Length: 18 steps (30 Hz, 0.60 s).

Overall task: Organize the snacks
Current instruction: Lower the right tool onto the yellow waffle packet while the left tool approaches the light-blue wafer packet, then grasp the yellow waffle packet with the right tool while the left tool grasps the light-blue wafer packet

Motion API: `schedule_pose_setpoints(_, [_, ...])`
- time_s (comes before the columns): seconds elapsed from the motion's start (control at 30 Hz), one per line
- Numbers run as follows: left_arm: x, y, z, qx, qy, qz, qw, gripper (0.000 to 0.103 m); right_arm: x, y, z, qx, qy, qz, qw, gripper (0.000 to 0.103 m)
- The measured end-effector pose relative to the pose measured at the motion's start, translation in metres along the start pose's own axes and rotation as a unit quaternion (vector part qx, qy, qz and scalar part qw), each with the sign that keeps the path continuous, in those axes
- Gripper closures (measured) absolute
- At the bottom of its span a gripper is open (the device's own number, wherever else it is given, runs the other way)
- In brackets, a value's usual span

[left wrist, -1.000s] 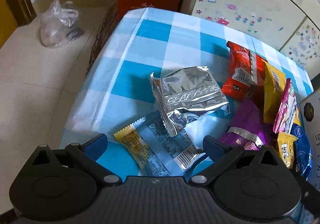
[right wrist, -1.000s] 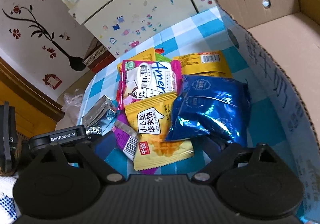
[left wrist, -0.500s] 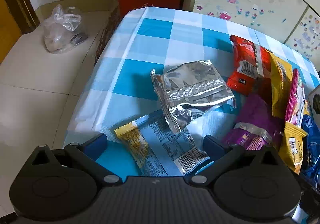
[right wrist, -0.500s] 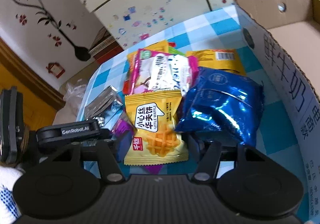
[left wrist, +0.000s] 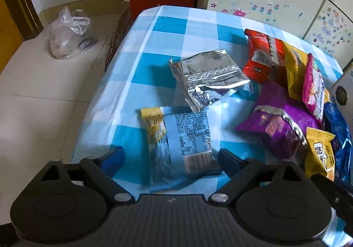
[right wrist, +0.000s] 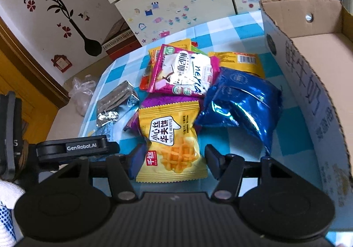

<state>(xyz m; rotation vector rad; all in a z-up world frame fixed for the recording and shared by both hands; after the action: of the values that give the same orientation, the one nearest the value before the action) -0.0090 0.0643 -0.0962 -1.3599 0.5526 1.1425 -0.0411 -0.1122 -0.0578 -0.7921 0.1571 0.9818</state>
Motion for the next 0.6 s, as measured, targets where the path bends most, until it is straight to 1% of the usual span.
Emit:
schedule_pose_setpoints(0.03, [-0.003,0.003,0.001,0.004,0.000,-0.004,1.0000,0.018,-0.001,0.001,0.001,-0.001,0.001,0.001,1.000,0.043])
schedule_pose_setpoints(0.2, [-0.011,0.013,0.006,-0.004,0.006,-0.007,1.0000,0.030,-0.007,0.009,0.006,-0.003,0.001,0.008,1.000,0.043])
schedule_pose_setpoints(0.27, [-0.013,0.017,0.007,-0.011,0.009,-0.005,0.9999,0.031,-0.010,0.013,0.008,-0.005,0.004,0.012,1.000,0.043])
schedule_pose_setpoints(0.37, [-0.016,0.021,0.006,-0.005,0.006,-0.011,0.9999,0.030,-0.015,0.017,0.009,-0.002,0.008,0.013,1.000,0.043])
schedule_pose_setpoints(0.4, [-0.016,0.022,0.006,-0.006,0.005,-0.012,0.9999,0.029,-0.017,0.018,0.008,0.000,0.010,0.013,1.000,0.043])
schedule_pose_setpoints(0.47, [-0.016,0.022,0.006,-0.009,0.009,-0.012,0.9998,0.023,-0.018,0.018,0.007,0.002,0.016,0.012,1.000,0.043])
schedule_pose_setpoints(0.5, [-0.015,0.022,0.006,-0.013,0.008,-0.009,0.9998,0.015,-0.019,0.018,0.006,0.003,0.019,0.012,1.000,0.043])
schedule_pose_setpoints(0.53, [-0.013,0.021,0.008,-0.024,0.006,-0.001,0.9997,0.011,-0.019,0.018,0.005,0.005,0.022,0.012,1.000,0.043])
schedule_pose_setpoints(0.6, [-0.009,0.019,0.018,-0.056,0.010,0.009,0.9983,0.010,-0.018,0.018,0.004,0.008,0.025,0.013,1.000,0.043])
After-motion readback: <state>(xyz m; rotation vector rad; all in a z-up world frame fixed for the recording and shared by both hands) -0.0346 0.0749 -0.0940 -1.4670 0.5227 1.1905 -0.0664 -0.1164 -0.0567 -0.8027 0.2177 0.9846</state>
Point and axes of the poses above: each gripper's, at about its wrist camera, not at the fingertips, and x roughly the way its jaws point, z to its left, y to its underside, the point moved 1 cm from there along x, roughly the way its jaws point, and after that the axes turned 15 degrees about -y, right-handed, at the moved point
